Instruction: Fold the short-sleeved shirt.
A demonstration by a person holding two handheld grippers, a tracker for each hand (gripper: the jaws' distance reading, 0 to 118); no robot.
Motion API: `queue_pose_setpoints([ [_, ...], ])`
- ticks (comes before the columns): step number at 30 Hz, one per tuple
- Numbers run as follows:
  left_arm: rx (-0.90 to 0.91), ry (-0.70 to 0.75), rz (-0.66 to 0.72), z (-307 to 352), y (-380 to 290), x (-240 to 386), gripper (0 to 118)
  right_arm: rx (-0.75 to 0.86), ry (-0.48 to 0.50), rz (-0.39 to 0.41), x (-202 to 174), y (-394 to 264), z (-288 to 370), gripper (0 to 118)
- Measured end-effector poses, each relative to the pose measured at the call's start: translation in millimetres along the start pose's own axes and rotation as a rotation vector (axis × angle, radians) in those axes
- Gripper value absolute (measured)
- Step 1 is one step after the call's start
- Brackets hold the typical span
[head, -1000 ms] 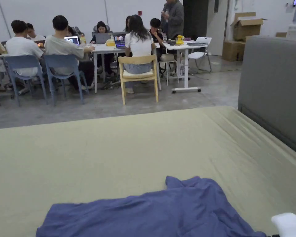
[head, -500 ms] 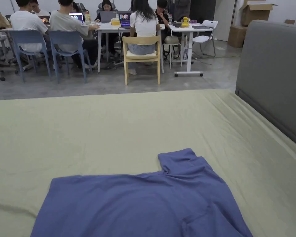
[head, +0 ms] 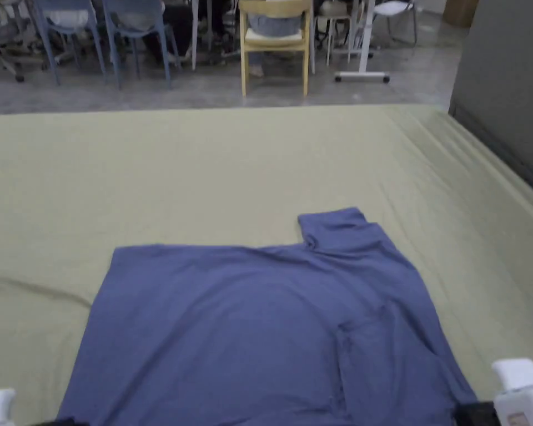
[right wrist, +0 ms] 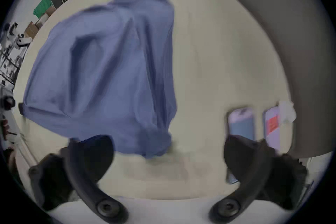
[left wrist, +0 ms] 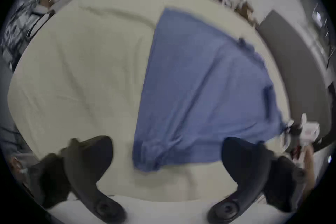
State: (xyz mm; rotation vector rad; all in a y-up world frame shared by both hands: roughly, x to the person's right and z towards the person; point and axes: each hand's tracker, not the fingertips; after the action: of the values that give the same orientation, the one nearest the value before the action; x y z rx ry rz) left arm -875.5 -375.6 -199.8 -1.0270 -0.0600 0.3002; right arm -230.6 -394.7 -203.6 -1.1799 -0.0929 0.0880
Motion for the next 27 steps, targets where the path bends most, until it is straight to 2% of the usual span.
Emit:
queue_pose_setpoints([
  [1, 0.108, -0.021, 0.041, 21.7, 1.8, 4.7, 118, 0.138, -0.015, -0.011, -1.3, 5.6, 27.1, 117],
  [3, 0.198, -0.061, 0.040, 53.0, -0.2, 21.2, 118, 0.225, 0.005, -0.096, -3.9, 10.0, 57.3, 117],
  [5, 0.169, -0.044, -0.013, 60.9, -8.3, 36.3, 118, 0.285, 0.065, -0.180, -14.6, 9.6, 101.3, 118],
  [7, 0.112, 0.087, -0.107, 60.5, -23.7, 51.3, 118, 0.314, 0.114, -0.217, -26.3, 4.5, 116.0, 118],
  [8, 0.103, 0.142, -0.142, 57.3, -34.6, 56.0, 118, 0.299, 0.115, -0.195, -34.9, -0.9, 121.1, 115],
  [9, 0.098, 0.167, -0.141, 51.9, -41.8, 54.9, 115, 0.315, 0.146, -0.180, -31.3, -6.2, 101.2, 94],
  [10, 0.097, 0.152, -0.116, 47.4, -44.9, 51.4, 86, 0.335, 0.152, -0.172, -38.1, -10.7, 102.7, 46],
  [11, 0.081, 0.102, -0.053, 43.0, -48.7, 47.8, 16, 0.341, 0.150, -0.163, -46.3, -14.6, 102.8, 3],
  [12, 0.056, 0.075, -0.005, 34.6, -50.3, 43.2, 0, 0.335, 0.165, -0.159, -51.0, -15.0, 102.9, 2],
  [13, 0.040, 0.083, 0.018, 36.8, -46.8, 34.2, 0, 0.337, 0.179, -0.152, -55.1, -15.0, 104.0, 2],
  [15, 0.027, 0.119, -0.066, 25.8, -32.1, 20.1, 0, 0.333, 0.226, -0.132, -58.7, -10.8, 104.8, 2],
  [16, 0.030, 0.174, -0.090, 23.0, -23.8, 15.0, 10, 0.331, 0.223, -0.128, -60.1, -8.5, 105.1, 2],
  [17, 0.036, 0.216, -0.092, 11.5, -26.7, 16.8, 54, 0.334, 0.223, -0.121, -59.7, -11.0, 96.9, 2],
  [18, 0.031, 0.228, -0.079, -5.3, -30.5, 19.7, 118, 0.332, 0.219, -0.111, -58.5, -9.0, 96.6, 2],
  [23, -0.158, 0.279, -0.050, -60.0, -12.1, -5.9, 118, 0.326, 0.209, -0.104, -57.9, -6.4, 94.1, 2],
  [25, -0.157, 0.259, -0.084, -68.4, -16.9, -2.1, 118, 0.312, 0.200, -0.096, -58.1, -7.7, 89.5, 2],
  [26, -0.165, 0.266, -0.098, -64.8, -25.0, 5.9, 115, 0.304, 0.193, -0.093, -57.9, -9.0, 87.6, 2],
  [27, -0.196, 0.263, -0.117, -69.4, -26.4, 8.7, 97, 0.295, 0.186, -0.089, -57.9, -10.1, 85.6, 2],
])
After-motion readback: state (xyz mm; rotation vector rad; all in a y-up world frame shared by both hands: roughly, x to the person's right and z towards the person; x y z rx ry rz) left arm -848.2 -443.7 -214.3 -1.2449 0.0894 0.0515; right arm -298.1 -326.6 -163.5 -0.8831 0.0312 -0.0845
